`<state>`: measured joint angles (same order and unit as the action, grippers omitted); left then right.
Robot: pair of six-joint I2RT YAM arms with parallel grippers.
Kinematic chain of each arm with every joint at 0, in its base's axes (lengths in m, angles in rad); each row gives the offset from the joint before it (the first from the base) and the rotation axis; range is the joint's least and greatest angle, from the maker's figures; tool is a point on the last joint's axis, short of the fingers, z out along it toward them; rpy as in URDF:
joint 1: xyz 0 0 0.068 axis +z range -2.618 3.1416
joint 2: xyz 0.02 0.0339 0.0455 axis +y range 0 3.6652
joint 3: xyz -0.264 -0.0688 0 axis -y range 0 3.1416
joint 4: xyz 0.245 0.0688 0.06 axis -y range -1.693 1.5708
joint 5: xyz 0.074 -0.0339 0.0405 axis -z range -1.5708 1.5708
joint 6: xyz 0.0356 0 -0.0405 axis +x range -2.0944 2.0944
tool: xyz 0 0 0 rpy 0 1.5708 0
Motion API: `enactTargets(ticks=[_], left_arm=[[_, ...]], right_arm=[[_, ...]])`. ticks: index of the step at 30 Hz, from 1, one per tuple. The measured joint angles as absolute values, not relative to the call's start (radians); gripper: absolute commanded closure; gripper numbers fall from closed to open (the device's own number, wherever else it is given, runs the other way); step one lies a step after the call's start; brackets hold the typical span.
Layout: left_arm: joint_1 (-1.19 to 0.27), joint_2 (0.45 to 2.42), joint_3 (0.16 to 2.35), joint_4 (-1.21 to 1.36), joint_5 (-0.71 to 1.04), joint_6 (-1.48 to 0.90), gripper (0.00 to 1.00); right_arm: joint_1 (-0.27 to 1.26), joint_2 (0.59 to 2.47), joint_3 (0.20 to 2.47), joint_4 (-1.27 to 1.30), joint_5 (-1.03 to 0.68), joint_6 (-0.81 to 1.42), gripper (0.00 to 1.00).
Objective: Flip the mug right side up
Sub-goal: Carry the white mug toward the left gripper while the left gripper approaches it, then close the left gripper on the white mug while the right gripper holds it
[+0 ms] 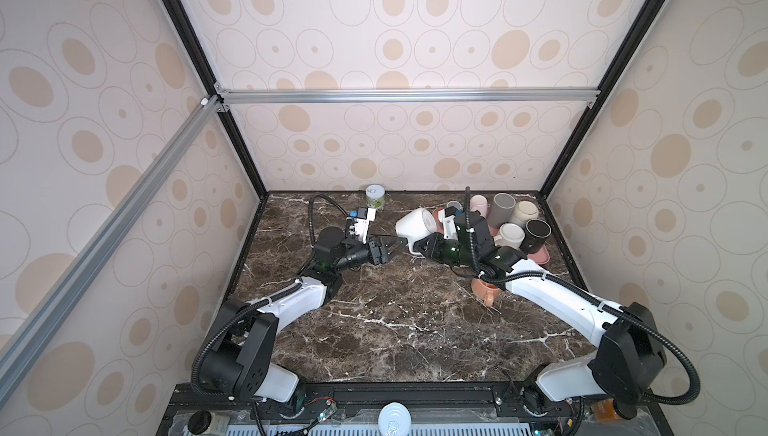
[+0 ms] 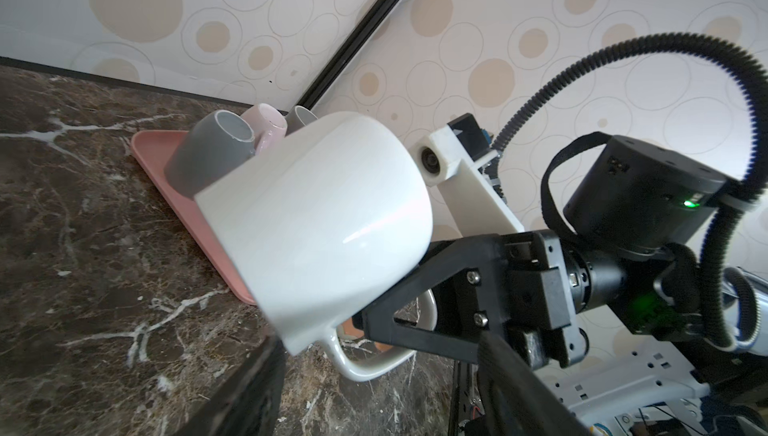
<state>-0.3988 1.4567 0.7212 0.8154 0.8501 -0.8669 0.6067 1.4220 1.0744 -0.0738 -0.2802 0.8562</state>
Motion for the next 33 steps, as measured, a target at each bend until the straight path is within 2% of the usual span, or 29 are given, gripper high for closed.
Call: enactTargets(ticks=[11, 23, 33], left_arm=[[-0.392, 1.493, 0.693, 1.083, 0.923, -1.047, 0.32], [-0.349, 1.469, 0.657, 0.988, 0.888, -1.023, 0.29], [-0.348, 1.525, 0.656, 1.068, 0.918, -1.074, 0.32]], right_arm=[[0.607, 1.39, 1.007, -0.021, -0.352, 0.912, 1.0], [0.607, 1.32, 1.001, -0.016, -0.35, 0.924, 1.0], [0.607, 1.337, 0.983, 0.031, -0.399, 0.962, 1.0]])
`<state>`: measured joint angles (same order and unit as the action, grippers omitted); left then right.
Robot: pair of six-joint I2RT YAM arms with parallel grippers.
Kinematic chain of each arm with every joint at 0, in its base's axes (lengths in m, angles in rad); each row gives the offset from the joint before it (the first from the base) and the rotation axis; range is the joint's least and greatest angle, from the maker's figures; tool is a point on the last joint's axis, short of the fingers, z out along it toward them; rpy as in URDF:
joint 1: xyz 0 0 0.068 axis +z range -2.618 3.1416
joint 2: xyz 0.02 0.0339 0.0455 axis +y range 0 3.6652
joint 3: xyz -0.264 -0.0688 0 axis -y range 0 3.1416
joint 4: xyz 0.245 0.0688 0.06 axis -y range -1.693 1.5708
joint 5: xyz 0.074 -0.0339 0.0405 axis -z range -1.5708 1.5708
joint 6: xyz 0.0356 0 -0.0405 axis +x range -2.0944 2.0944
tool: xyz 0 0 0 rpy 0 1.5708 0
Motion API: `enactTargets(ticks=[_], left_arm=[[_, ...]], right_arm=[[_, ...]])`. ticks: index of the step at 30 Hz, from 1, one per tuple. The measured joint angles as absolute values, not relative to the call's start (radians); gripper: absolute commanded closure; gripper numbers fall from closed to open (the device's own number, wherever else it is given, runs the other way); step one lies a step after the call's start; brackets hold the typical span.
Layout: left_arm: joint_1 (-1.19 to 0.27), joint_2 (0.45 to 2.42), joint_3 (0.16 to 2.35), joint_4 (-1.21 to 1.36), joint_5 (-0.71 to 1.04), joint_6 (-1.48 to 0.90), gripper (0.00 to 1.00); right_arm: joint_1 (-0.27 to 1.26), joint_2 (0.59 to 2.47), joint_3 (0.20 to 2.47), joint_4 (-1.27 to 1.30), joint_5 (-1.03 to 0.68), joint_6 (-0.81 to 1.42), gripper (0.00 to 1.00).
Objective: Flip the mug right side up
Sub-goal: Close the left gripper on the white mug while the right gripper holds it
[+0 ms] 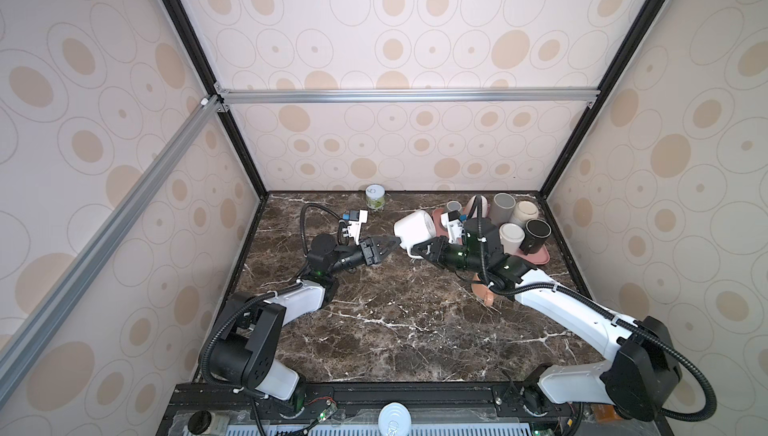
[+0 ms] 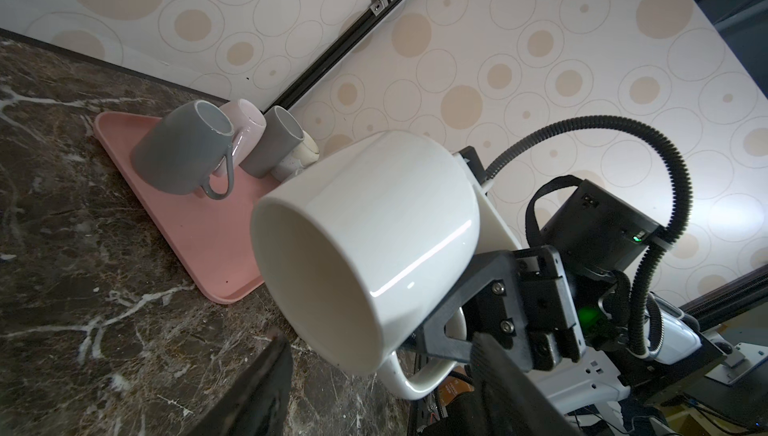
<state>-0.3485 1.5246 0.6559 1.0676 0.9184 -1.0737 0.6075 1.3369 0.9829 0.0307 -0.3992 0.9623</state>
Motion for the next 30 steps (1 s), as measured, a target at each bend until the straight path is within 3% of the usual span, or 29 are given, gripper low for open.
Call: enactTargets(ticks=[6, 15, 30], left_arm=[[-0.348, 1.562, 0.645, 1.23, 0.95, -1.171, 0.36], [-0.337, 1.599, 0.648, 1.461, 1.01, -1.316, 0.49], [-0.32, 1.617, 0.694, 1.563, 1.046, -1.469, 0.97]], right_arm=[[0.614, 1.374, 0.983, 0.05, -0.442, 0.978, 1.0], [0.614, 1.39, 0.983, 0.129, -0.502, 1.014, 1.0], [0.617, 1.412, 0.984, 0.212, -0.634, 1.103, 1.0]])
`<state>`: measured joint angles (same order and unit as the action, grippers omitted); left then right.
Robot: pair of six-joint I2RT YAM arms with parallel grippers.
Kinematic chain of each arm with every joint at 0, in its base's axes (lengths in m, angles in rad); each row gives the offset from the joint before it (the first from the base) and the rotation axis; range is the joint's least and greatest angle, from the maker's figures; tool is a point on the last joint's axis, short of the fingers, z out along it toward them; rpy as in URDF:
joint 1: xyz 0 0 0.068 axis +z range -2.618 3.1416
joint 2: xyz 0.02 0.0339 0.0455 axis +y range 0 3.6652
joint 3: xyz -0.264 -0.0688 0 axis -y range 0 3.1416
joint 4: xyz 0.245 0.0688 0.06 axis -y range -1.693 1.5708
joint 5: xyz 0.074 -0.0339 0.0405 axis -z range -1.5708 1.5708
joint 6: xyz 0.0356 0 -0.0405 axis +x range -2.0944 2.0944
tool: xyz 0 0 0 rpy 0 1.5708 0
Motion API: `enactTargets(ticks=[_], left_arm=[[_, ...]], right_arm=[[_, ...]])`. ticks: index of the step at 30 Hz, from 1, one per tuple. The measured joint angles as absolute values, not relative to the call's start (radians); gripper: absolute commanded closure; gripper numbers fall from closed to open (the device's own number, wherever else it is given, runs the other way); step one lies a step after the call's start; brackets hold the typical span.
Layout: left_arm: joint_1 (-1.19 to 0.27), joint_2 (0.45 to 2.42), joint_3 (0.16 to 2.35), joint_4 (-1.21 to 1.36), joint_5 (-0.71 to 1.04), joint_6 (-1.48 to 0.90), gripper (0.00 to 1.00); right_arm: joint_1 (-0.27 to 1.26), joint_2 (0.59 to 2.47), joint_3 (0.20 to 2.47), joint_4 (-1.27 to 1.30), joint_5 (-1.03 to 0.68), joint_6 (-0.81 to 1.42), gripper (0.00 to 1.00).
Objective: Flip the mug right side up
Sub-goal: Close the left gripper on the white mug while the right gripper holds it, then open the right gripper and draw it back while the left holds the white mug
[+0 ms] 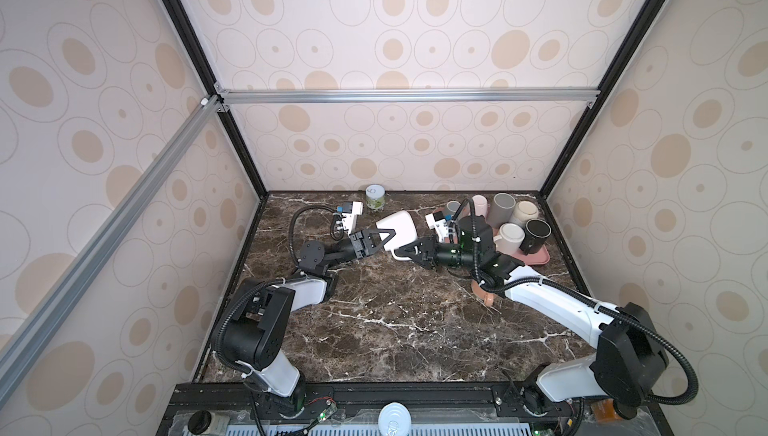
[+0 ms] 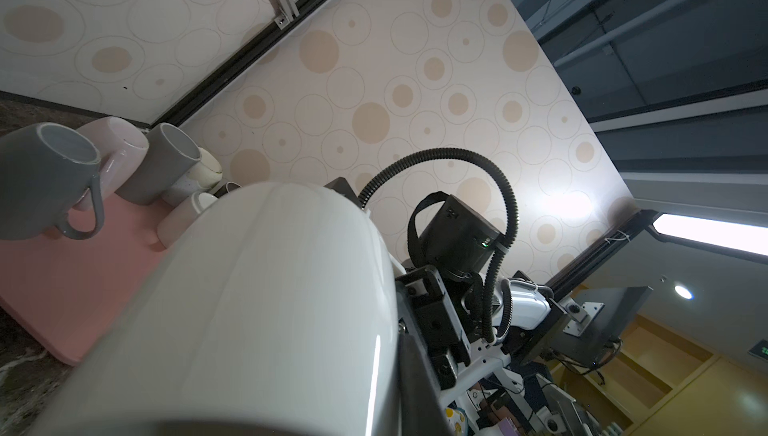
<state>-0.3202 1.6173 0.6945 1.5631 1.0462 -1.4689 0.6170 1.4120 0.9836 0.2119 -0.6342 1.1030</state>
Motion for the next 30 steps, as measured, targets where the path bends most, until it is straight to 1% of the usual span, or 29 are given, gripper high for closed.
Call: enactTargets(ticks=[2, 5, 9, 10, 13, 17, 22, 26, 30], left_arm=[[-0.32, 1.617, 0.694, 1.569, 1.049, -1.472, 1.0], [-0.32, 1.617, 0.694, 1.57, 1.05, -1.476, 1.0], [-0.32, 1.617, 0.694, 1.573, 1.05, -1.479, 1.0], [-0.32, 1.617, 0.694, 1.575, 1.05, -1.48, 1.0], [-0.325, 1.616, 0.694, 1.564, 1.054, -1.49, 1.0], [-0.329, 1.612, 0.694, 1.552, 1.062, -1.491, 1.0], [-0.334, 1.554, 0.683, 1.492, 1.078, -1.419, 1.0], [-0.335, 1.474, 0.682, 1.328, 1.073, -1.283, 1.0], [-0.341, 1.4, 0.705, 1.013, 1.035, -1.056, 1.0]], right_arm=[[0.617, 1.411, 0.984, 0.215, -0.635, 1.103, 1.0], [0.617, 1.411, 0.984, 0.214, -0.638, 1.106, 0.98], [0.617, 1.41, 0.984, 0.212, -0.64, 1.109, 0.75], [0.617, 1.408, 0.984, 0.207, -0.637, 1.105, 0.71], [0.623, 1.396, 0.991, 0.139, -0.592, 1.053, 0.64], [0.626, 1.343, 1.03, -0.019, -0.505, 0.963, 0.61], [0.623, 1.198, 1.045, -0.199, -0.361, 0.876, 0.6], [0.622, 1.091, 1.045, -0.348, -0.25, 0.826, 0.59], [0.622, 0.994, 1.043, -0.504, -0.137, 0.793, 0.59]])
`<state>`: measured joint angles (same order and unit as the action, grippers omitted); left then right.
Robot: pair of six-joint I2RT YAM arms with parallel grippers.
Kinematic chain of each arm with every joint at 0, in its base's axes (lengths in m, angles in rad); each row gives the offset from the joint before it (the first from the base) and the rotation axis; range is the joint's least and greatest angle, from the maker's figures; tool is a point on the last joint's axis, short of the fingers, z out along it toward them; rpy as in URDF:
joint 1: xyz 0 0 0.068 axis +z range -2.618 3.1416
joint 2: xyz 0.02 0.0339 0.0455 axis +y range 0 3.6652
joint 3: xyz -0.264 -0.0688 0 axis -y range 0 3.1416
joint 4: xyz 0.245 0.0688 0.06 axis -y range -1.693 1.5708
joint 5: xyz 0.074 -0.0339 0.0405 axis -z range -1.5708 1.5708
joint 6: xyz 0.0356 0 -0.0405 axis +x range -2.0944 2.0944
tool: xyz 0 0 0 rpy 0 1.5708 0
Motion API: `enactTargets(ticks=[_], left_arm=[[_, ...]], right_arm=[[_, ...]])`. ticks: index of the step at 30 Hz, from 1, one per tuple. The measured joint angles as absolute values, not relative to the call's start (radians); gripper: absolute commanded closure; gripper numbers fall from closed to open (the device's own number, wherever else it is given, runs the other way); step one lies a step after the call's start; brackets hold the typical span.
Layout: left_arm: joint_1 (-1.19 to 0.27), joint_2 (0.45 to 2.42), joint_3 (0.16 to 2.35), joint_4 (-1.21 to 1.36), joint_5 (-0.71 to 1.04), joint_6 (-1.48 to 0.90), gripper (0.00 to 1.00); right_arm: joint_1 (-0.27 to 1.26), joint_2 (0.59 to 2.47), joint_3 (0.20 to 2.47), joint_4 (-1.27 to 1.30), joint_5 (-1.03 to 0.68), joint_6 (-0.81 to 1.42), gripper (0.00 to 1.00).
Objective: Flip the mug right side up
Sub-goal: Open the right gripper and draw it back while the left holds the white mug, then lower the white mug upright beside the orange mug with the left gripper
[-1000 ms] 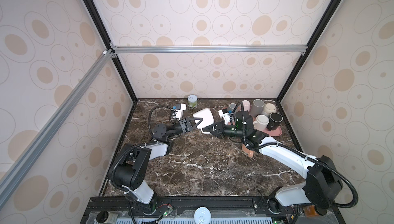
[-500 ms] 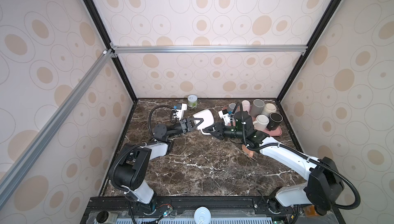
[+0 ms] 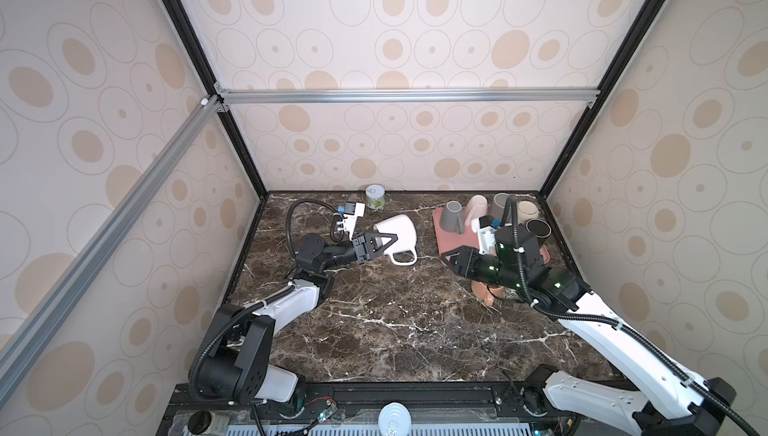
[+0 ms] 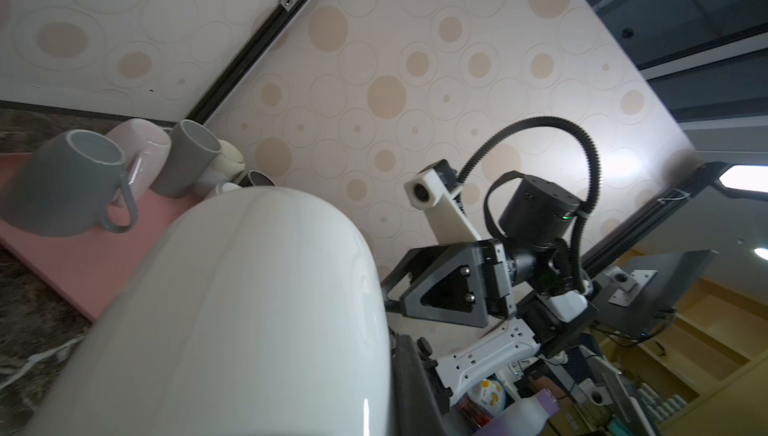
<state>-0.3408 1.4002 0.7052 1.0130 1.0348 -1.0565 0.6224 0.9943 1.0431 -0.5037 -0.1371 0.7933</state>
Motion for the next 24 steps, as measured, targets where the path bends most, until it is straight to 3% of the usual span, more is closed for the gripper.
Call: enactTargets(ticks=[6, 11, 17, 24], left_arm=[[-0.38, 1.378, 0.818, 0.528, 0.892, -0.715, 1.0], [-0.467, 1.393, 0.901, 0.268, 0.766, -0.531, 1.0], [-0.616, 1.477, 1.019, 0.086, 0.647, -0.384, 1.0], [-0.738, 1.569, 1.108, -0.051, 0.526, -0.286, 1.0]], right_arm=[[0.622, 0.818, 1.012, -0.683, -0.002, 0.778, 0.58], [0.622, 0.722, 0.992, -0.805, 0.068, 0.784, 0.58], [0.622, 0.684, 0.987, -0.934, 0.141, 0.788, 0.58], [0.622, 0.766, 1.018, -1.057, 0.237, 0.779, 0.55]])
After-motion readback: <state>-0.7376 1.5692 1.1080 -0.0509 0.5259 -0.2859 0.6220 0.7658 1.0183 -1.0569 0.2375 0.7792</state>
